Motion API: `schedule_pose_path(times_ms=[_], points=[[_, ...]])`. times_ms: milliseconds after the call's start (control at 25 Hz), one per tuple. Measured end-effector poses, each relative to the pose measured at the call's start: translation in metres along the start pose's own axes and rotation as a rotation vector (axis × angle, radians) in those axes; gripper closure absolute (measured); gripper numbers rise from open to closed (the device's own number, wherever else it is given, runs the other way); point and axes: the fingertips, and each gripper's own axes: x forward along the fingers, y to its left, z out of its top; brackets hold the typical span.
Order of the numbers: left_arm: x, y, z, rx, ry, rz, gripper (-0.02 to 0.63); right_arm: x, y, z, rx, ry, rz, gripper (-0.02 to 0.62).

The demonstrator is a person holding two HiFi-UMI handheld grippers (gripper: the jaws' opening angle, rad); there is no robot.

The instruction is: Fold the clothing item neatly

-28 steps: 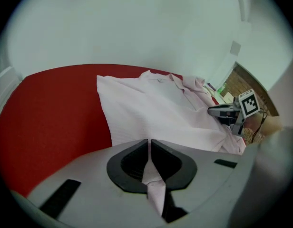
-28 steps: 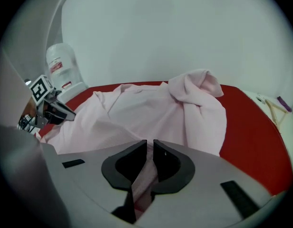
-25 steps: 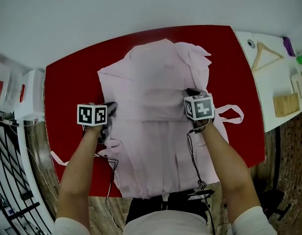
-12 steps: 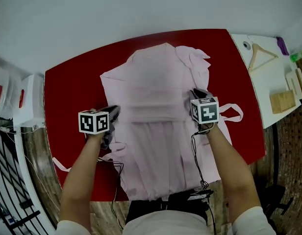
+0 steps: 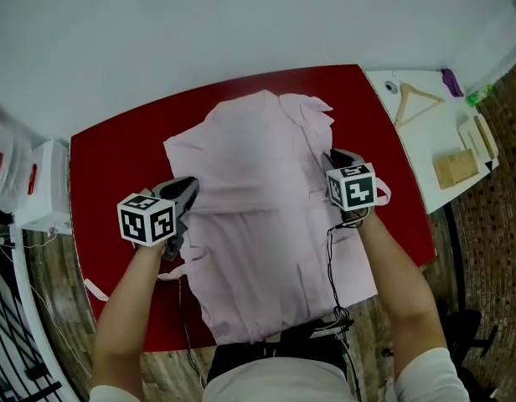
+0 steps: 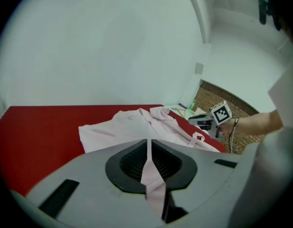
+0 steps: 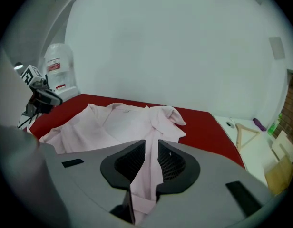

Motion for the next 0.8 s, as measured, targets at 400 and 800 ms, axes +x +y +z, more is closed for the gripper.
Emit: schedule_pose_path(times_ms=[400, 800], points=[[0.014, -0.055, 0.049, 0.116, -0.087, -0.011, 0.58, 0.006, -0.061, 0.019, -0.098, 0.006, -0.011, 0.522], [0.076, -0.101, 0.062, 0.129, -0.083, -0.031, 0.578, 0.049, -0.103, 0.023, -0.17, 0.034, 0.035, 0.515]])
